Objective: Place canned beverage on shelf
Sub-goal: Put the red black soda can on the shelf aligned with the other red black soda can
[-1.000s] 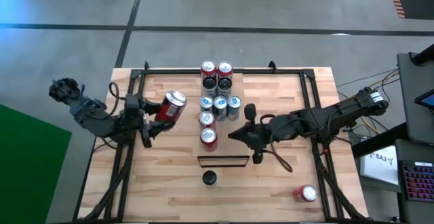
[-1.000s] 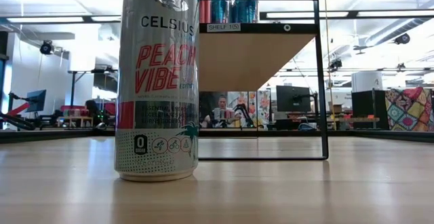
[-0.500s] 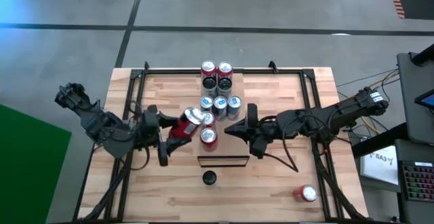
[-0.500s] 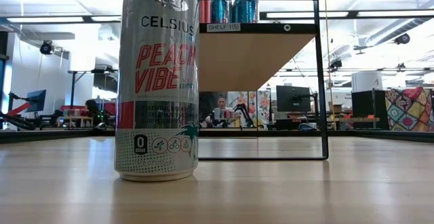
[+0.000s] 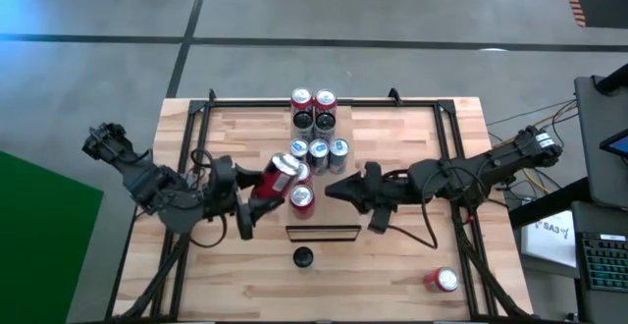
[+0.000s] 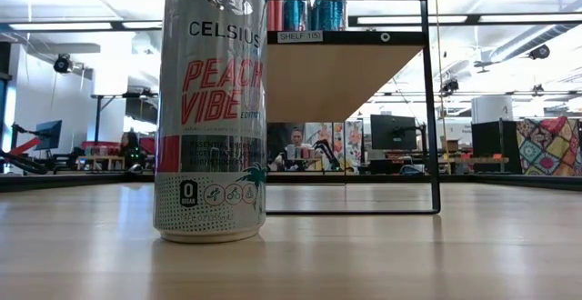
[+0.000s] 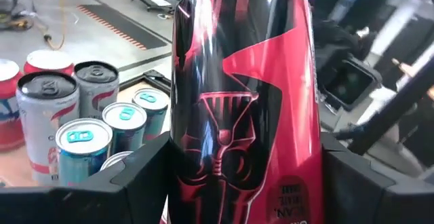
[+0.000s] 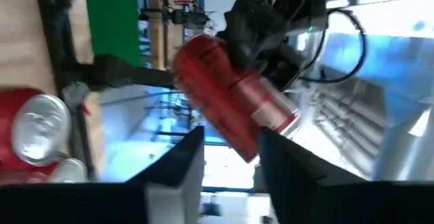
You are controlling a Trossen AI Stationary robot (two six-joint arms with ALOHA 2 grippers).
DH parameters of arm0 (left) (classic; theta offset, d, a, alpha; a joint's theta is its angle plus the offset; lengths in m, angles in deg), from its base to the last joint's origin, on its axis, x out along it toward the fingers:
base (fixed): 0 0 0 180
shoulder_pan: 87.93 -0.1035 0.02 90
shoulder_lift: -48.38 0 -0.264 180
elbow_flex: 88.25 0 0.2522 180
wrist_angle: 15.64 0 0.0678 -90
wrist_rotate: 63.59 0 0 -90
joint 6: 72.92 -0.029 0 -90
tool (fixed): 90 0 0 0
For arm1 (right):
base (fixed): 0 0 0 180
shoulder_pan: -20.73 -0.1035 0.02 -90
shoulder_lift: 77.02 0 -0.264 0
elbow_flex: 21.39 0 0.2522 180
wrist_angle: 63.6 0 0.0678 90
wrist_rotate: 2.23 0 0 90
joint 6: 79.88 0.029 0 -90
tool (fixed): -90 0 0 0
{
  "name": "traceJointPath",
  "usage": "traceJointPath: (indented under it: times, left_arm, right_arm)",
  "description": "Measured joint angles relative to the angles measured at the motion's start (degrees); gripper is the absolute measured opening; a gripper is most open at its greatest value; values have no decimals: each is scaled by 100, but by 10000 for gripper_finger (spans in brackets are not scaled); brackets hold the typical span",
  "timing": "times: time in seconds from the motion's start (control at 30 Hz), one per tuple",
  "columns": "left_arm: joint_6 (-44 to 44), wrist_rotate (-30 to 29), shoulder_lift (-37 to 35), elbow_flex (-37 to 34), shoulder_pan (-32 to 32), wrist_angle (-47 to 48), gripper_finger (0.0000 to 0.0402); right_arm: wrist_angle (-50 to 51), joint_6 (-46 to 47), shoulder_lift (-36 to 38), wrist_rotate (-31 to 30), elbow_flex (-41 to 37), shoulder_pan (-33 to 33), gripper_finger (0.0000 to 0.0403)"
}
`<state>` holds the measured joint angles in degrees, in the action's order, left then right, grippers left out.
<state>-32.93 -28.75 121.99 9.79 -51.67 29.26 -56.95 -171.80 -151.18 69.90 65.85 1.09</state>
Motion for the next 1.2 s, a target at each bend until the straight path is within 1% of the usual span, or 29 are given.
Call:
traceJointPath:
  times: [0.1, 0.3, 0.4, 0.5, 0.57, 0.63, 0.77, 1.0, 1.07, 1.2]
  left_arm:
    - [239, 10, -2, -20, -63, -1, 281]
    - [821, 18, 10, -49, -147, -14, 281]
    - [1003, 14, 13, -54, -154, -23, 281]
    - [1056, 18, 19, -78, -154, -155, 281]
    - [1071, 23, 42, -86, -154, -219, 281]
    - [1073, 62, 69, -87, -154, -251, 281]
    - [1076, 71, 88, -91, -154, -275, 281]
    - [1156, 256, 192, -90, -154, -306, 281]
    - [1156, 334, 203, -87, -163, -377, 281]
    - [1161, 378, 250, -87, -188, -417, 281]
  right_arm:
    - [-368, -548, -109, -14, 2, 2, 163]
    - [-1376, -1953, -623, -56, 4, 2, 246]
    - [-2072, -2517, -885, -326, 3, 2, 277]
    - [-2729, -3101, -1128, -379, 4, 23, 301]
    - [-2912, -3512, -1251, -368, 4, 68, 314]
    - [-2931, -3775, -1332, -366, 4, 115, 325]
    - [-2954, -3872, -1413, -331, 4, 208, 337]
    - [-2964, -4154, -1369, -240, 4, 347, 336]
    - [-2962, -4283, -1372, -131, 4, 394, 338]
    - [-3031, -4613, -1470, -110, 4, 459, 336]
